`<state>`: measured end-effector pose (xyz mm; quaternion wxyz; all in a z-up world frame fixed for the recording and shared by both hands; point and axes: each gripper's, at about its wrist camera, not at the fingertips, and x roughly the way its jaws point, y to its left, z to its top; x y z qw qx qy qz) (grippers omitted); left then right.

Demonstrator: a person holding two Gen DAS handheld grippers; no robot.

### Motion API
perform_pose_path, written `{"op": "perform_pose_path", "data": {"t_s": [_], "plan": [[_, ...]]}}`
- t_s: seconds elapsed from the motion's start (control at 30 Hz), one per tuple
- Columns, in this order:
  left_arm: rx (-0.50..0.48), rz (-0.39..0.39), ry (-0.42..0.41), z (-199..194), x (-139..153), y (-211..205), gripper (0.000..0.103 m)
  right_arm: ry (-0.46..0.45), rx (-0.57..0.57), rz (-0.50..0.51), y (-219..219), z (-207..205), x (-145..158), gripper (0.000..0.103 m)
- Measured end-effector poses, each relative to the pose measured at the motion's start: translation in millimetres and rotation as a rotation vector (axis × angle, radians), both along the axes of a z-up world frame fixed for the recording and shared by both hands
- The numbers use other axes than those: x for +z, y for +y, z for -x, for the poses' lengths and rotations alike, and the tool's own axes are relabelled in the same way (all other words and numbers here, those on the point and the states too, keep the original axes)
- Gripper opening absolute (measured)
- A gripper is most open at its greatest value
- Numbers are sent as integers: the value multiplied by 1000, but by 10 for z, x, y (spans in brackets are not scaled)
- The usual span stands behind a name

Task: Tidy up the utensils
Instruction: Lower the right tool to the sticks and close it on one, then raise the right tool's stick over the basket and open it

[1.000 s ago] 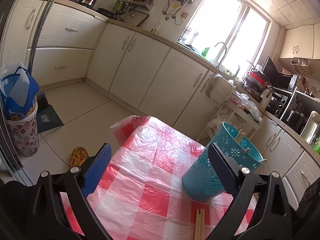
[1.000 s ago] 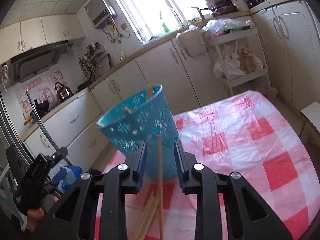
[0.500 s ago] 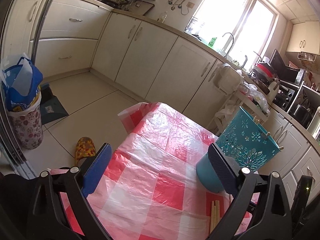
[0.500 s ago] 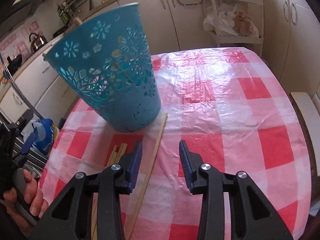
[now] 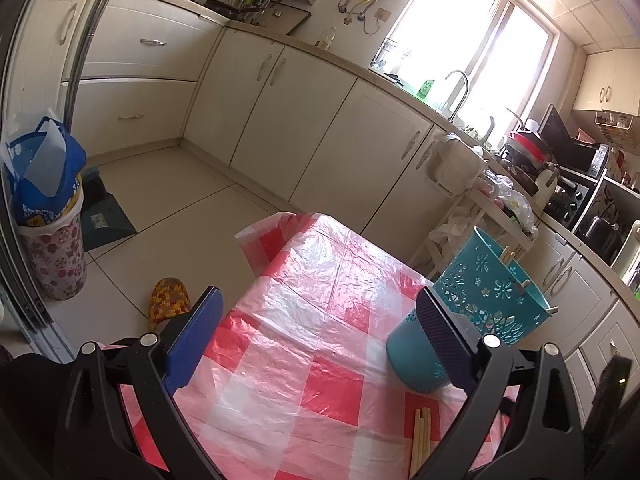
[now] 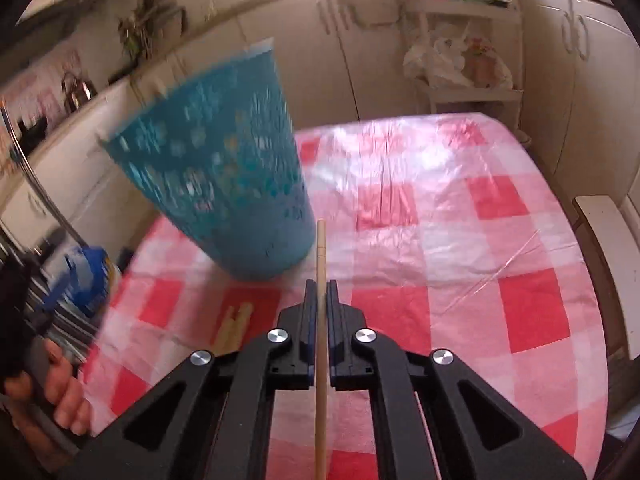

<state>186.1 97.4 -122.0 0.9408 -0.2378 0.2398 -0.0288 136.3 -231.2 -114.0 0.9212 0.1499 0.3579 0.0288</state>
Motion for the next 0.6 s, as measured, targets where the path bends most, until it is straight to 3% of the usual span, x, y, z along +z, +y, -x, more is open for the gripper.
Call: {"op": "perform_pose_path", "data": {"t_s": [0.1, 0.2, 0.3, 0.37, 0.43, 0.6], "plan": [[-8, 6, -8, 6, 84, -24, 93, -284, -52, -137, -167, 256, 524, 6], [-10, 21, -17, 32, 137, -32, 93, -595, -118, -191, -194, 426, 1108, 5], [-17, 30, -19, 40, 167, -62, 93, -814, -177, -209, -87, 416, 1464, 6], [-24, 27, -20, 50, 181, -87, 93, -894, -191, -197, 1, 248, 1581, 6], [-26, 27, -23, 57, 201, -91, 93, -917, -196, -204, 105, 10, 1611, 6], [-5, 40, -42, 60, 250, -28, 94, -807, -192, -178, 198, -602, 1267, 6]]}}
